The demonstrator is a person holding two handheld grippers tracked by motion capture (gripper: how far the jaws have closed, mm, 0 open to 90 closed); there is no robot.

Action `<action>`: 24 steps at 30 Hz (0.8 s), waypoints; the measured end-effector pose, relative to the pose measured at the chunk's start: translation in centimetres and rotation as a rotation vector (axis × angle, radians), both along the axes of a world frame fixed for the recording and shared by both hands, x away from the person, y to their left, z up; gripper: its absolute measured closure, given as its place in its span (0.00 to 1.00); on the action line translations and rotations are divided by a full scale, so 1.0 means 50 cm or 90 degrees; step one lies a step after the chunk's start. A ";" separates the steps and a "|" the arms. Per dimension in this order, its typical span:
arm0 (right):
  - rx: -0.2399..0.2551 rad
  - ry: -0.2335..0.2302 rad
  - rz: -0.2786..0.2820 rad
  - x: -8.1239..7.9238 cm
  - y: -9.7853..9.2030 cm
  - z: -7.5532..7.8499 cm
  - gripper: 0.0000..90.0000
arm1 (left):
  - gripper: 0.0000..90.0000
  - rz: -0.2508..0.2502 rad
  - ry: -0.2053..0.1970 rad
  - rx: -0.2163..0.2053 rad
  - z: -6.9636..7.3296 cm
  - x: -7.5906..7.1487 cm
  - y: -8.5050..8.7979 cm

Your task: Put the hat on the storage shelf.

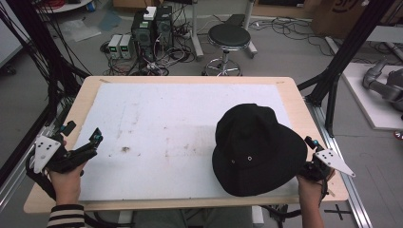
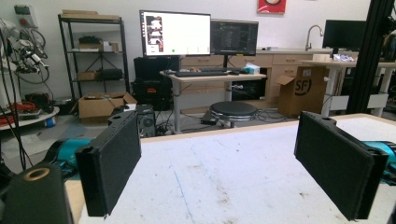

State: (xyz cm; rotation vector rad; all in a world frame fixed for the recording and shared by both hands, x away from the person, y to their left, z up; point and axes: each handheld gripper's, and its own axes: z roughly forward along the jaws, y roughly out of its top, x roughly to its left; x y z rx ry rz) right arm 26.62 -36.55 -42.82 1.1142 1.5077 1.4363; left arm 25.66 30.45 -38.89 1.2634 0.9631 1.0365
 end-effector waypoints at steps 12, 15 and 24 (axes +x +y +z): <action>0.000 -0.002 -0.004 -0.004 -0.007 -0.001 0.04 | 0.17 -0.007 -0.003 -0.002 -0.002 0.005 -0.007; 0.010 -0.005 -0.005 -0.003 -0.008 -0.001 0.04 | 0.17 -0.005 -0.005 0.000 -0.002 0.002 -0.005; 0.005 -0.002 0.005 -0.003 -0.002 0.001 0.04 | 0.17 -0.011 -0.001 0.004 -0.003 -0.002 -0.006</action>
